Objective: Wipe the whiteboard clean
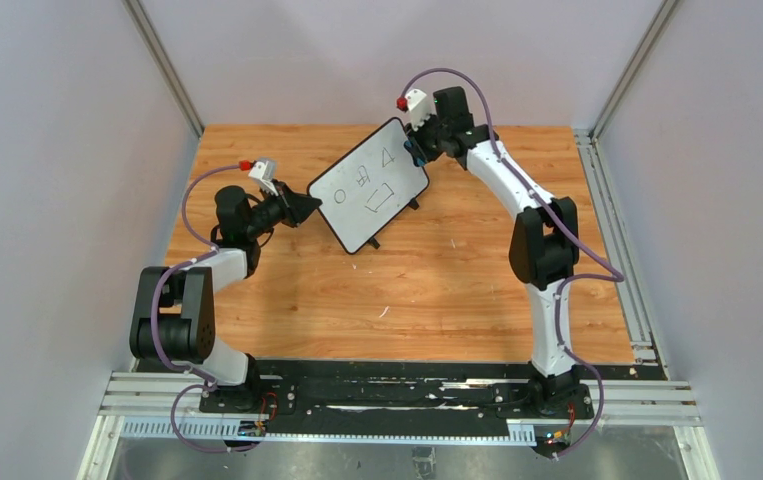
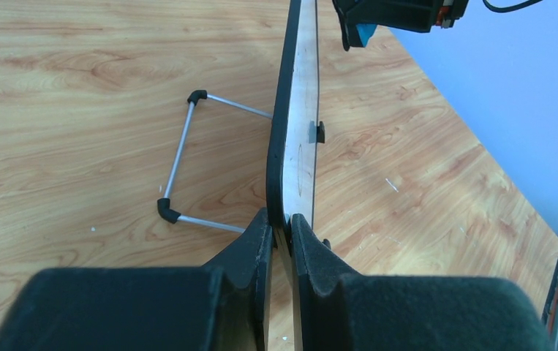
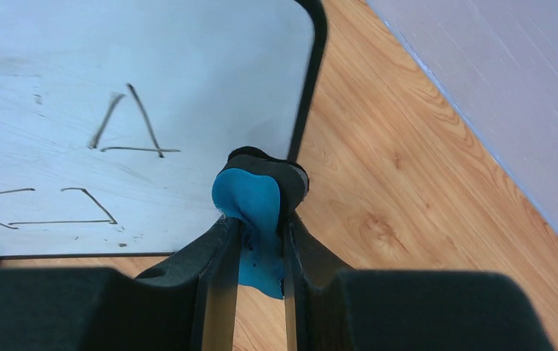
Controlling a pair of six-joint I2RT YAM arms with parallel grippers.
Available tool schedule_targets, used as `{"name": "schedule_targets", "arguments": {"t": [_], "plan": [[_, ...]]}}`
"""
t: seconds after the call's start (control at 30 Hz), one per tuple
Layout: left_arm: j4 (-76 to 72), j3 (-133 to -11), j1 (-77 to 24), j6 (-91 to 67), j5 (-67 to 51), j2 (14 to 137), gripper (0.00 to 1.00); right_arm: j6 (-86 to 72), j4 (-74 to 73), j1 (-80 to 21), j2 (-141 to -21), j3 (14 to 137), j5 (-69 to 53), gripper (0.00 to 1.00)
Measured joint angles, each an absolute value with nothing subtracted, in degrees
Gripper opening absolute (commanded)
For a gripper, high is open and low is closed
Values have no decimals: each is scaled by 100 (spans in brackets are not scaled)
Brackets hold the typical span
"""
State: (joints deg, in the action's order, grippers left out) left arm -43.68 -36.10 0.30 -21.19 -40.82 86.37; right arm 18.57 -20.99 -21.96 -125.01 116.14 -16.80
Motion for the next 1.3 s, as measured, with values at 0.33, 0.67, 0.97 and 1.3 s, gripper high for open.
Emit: {"name": "schedule_targets", "arguments": {"t": [0.33, 0.67, 0.97, 1.3], "plan": [[-4359, -3612, 30, -2058, -4071, 8637, 0, 2167, -1922, -2720, -12519, 11651, -1503, 1], [-4355, -3610, 30, -1992, -4066, 8637, 0, 1780, -1675, -2663, -12680, 11778, -2248, 1], [-4324, -3610, 27, -1975, -4049, 8637, 0, 1313, -1422, -2460, -12870, 11778, -3068, 1], [-4316, -3610, 27, -1970, -4045, 8637, 0, 1114, -1361, -2460, -12868, 11767, -3293, 1]]}}
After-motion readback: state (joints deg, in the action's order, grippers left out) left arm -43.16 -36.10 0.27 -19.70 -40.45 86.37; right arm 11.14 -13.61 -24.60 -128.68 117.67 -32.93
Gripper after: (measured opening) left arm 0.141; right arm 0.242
